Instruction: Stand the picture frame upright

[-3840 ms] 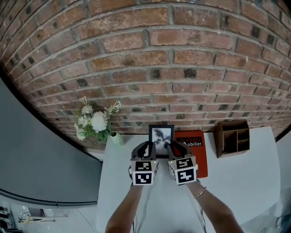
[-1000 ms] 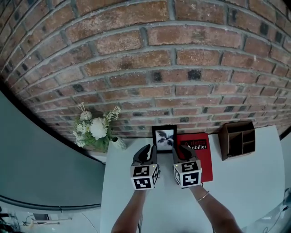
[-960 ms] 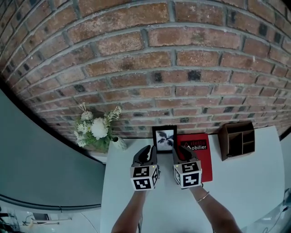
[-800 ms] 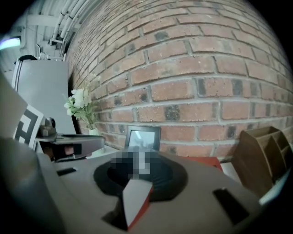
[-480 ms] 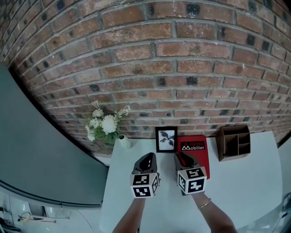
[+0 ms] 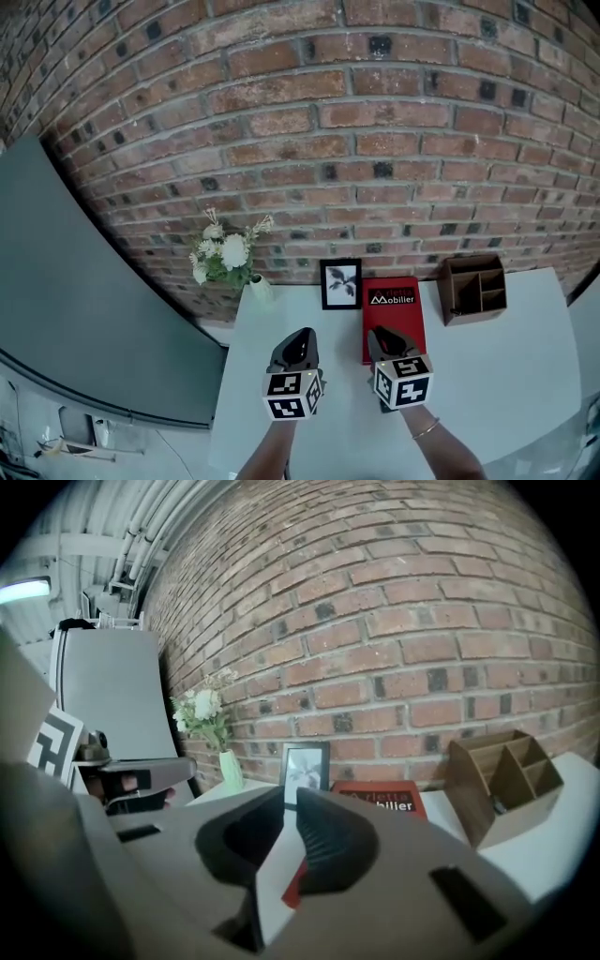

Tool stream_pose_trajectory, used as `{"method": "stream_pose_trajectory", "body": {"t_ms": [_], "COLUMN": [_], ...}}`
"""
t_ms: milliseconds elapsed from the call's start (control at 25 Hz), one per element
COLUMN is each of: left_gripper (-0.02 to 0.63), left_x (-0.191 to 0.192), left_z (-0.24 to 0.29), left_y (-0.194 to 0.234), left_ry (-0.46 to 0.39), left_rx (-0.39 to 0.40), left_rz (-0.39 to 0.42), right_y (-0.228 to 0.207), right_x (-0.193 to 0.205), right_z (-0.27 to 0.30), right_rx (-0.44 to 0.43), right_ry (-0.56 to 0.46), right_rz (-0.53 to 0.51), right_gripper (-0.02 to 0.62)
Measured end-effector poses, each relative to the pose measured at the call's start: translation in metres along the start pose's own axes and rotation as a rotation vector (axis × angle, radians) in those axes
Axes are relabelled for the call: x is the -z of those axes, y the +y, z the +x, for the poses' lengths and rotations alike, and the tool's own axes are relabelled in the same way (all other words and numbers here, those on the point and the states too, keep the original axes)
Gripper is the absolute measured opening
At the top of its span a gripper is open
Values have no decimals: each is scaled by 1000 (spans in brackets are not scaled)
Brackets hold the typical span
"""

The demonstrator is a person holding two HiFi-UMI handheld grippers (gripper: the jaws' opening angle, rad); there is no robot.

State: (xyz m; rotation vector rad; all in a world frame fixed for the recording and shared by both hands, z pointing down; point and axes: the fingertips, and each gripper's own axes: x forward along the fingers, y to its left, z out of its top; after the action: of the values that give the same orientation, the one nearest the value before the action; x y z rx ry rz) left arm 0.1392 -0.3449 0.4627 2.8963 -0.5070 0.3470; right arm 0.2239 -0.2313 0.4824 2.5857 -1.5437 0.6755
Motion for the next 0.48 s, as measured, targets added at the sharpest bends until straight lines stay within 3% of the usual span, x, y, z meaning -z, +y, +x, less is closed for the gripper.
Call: {"method": "stream_pose_trajectory", "body": {"t_ms": [160,480], "left_gripper": [-5,-7], "left_x": [-2,0], "left_z": [-21,-65], "left_y": [-11,-29], "left_ry": [-12,-36], "left_rx": [9,17], "left_rz": [4,14], "right_y": [1,10], "right_x": [0,4], "right_z": [-22,-64], "right_rx": [12,10], "right_ry": [-13,-40], "right_rz": [-7,-5], "right_gripper": [6,3]}}
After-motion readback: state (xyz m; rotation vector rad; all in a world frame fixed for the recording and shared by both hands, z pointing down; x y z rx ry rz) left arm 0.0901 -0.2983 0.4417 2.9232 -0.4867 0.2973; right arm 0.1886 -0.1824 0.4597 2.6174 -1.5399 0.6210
